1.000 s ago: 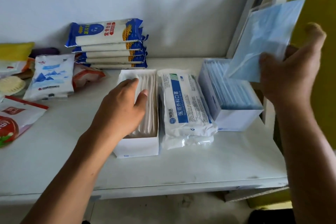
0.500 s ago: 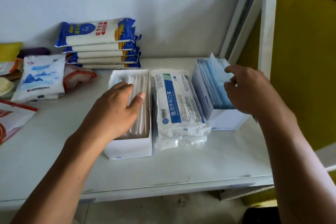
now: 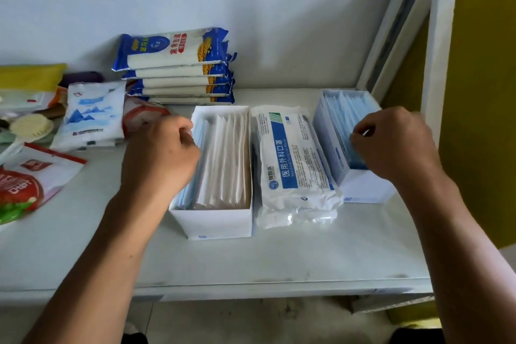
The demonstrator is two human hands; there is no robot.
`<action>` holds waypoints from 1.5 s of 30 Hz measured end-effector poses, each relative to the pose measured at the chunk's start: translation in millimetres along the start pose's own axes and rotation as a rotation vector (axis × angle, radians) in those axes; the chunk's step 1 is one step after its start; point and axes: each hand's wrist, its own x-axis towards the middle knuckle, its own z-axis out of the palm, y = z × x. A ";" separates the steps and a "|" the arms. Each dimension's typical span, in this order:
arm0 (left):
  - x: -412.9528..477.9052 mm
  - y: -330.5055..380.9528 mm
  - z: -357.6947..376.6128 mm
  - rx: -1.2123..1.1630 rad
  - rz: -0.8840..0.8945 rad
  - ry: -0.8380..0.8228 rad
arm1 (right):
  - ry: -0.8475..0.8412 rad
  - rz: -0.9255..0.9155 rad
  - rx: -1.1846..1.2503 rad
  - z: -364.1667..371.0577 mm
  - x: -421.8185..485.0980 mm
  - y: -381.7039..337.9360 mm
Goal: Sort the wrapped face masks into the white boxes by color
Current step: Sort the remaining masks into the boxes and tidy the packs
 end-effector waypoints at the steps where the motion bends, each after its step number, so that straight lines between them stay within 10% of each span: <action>1: 0.4 -3.7 -2.3 0.032 -0.014 -0.029 | -0.037 0.013 -0.018 0.0 -0.5 -0.6; 7: -4.6 -17.3 -0.4 0.159 0.026 -0.182 | 0.078 -0.185 0.205 -7.3 -9.4 -29.5; 14: -14.4 -0.4 10.3 0.495 0.021 -0.154 | -0.319 -0.606 0.387 31.1 -63.4 -86.5; 24: -14.9 3.8 22.4 0.506 -0.054 -0.314 | -0.401 -0.682 0.307 51.2 -84.5 -94.9; 40: 13.6 -14.1 -30.3 -0.549 -0.194 -0.074 | -0.340 -0.644 0.304 52.4 -77.6 -89.7; 45: 11.9 -6.5 -39.0 -0.895 -0.134 0.003 | -0.350 -0.349 0.939 46.7 -69.4 -96.4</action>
